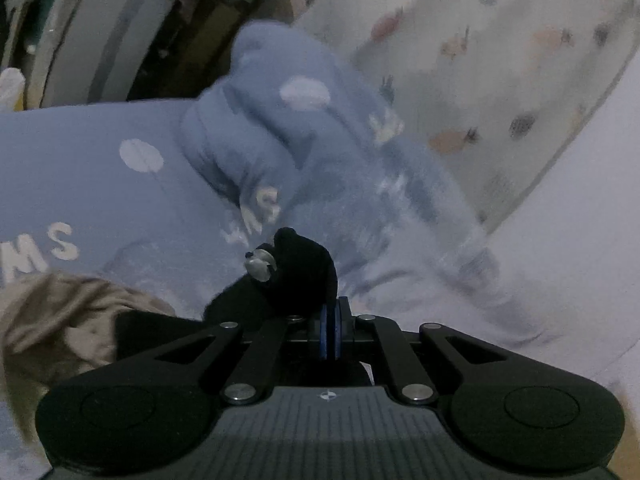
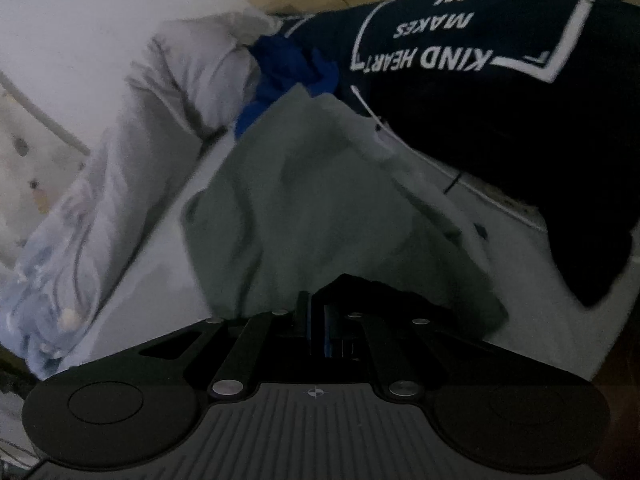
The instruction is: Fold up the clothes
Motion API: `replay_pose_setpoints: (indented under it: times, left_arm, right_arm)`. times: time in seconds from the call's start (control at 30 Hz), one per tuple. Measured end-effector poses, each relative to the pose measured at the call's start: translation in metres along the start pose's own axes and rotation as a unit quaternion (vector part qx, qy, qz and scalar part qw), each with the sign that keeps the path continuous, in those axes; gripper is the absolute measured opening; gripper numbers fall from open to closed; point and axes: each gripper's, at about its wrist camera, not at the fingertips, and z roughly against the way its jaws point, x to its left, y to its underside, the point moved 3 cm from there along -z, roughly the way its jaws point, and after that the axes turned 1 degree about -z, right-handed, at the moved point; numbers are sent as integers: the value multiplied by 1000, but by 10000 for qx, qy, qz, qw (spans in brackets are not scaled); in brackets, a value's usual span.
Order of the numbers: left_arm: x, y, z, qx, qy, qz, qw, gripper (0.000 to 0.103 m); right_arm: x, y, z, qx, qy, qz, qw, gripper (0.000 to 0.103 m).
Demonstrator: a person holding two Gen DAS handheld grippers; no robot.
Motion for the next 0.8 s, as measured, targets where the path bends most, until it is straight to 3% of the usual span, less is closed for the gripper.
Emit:
replay_pose_setpoints:
  times: [0.27, 0.3, 0.33, 0.4, 0.47, 0.53, 0.57, 0.6, 0.63, 0.73, 0.8]
  left_arm:
    - [15, 63, -94, 460, -749, -463, 9951, 13]
    - [20, 67, -100, 556, -800, -483, 9941, 27]
    - [24, 71, -102, 649, -781, -487, 9936, 34]
    - [32, 78, -106, 819, -728, -494, 9927, 68]
    - [33, 75, -93, 763, -461, -478, 9949, 83]
    - [31, 52, -76, 552, -60, -370, 9978, 87]
    - [33, 39, -64, 427, 132, -267, 9986, 95]
    - [36, 26, -51, 295, 315, -166, 9989, 103]
    - [35, 8, -39, 115, 424, -88, 9990, 103]
    - [55, -19, -4, -212, 447, -117, 9987, 103]
    - [72, -20, 9, -190, 327, -291, 9989, 103]
  right_arm:
    - [-15, -8, -49, 207, 92, 143, 9996, 7]
    - [-17, -8, -51, 243, 50, 190, 9995, 7]
    - [-18, -8, -52, 278, 3, 244, 9993, 7]
    - [-18, -9, -47, 284, -70, 326, 9990, 11]
    - [-16, -9, -36, 227, -149, 411, 9988, 17]
    - [-11, -8, -18, -42, -99, 610, 9981, 41]
    - [-7, -8, -9, -214, -50, 742, 9970, 54]
    - [-3, -6, 3, -491, 90, 902, 9947, 87]
    - [1, -4, 16, -796, 252, 1067, 9908, 100]
    - [14, 4, 46, -1385, 475, 1412, 9791, 99]
    - [25, 14, 63, -1647, 465, 1425, 9749, 100]
